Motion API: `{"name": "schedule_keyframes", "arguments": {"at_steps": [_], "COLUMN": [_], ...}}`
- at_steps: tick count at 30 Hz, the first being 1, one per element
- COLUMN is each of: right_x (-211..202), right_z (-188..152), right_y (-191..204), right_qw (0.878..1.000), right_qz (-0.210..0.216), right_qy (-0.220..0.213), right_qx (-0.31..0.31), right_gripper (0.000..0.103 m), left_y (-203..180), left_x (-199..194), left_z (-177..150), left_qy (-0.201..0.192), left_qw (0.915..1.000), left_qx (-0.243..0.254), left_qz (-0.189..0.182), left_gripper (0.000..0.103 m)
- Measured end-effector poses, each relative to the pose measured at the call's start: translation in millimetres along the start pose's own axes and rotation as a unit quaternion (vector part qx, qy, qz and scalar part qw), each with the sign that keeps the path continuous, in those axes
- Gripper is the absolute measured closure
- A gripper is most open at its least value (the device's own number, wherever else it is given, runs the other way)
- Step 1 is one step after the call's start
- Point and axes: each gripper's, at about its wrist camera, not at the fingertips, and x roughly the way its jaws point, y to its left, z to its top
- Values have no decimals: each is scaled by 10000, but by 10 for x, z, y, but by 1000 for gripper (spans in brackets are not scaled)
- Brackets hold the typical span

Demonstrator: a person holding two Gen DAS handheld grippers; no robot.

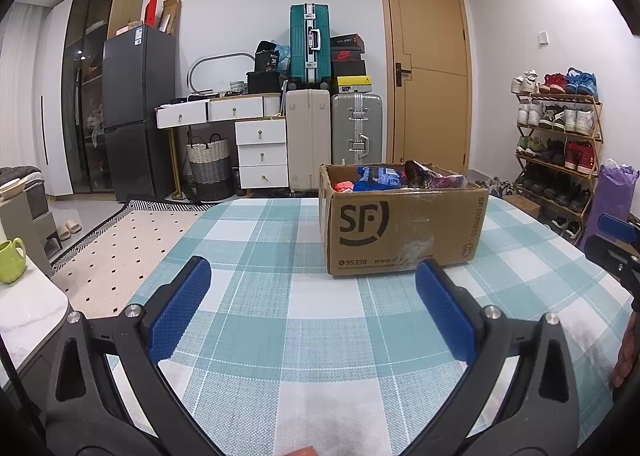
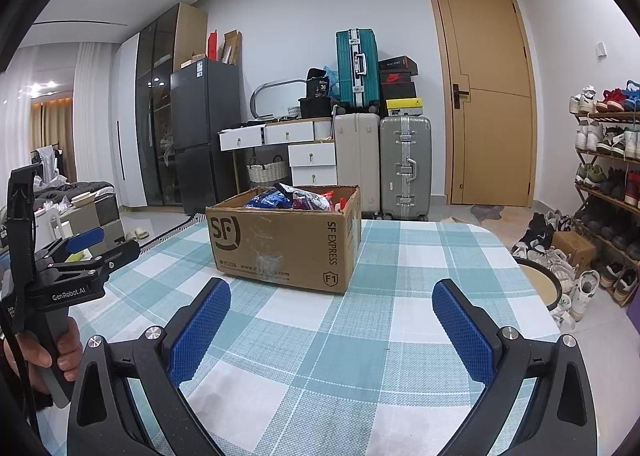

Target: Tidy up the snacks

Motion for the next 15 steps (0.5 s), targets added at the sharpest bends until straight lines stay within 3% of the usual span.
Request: {"name": "schedule_keyframes", "arguments": {"at_steps": [15], "right_x": [5], "right_z": [-5], "right_y": [5], "right_qw": [10000], "right_qz": [-3], "right_qy": [8], "right_qx": [12], "right_gripper": [0], "left_y": [10], "left_x": [-22], "left_z": [9], "left_qy": [-19], "left_qw": [9999], "left_qx": [8], "left_qz": [-112], "left_gripper": [1]}}
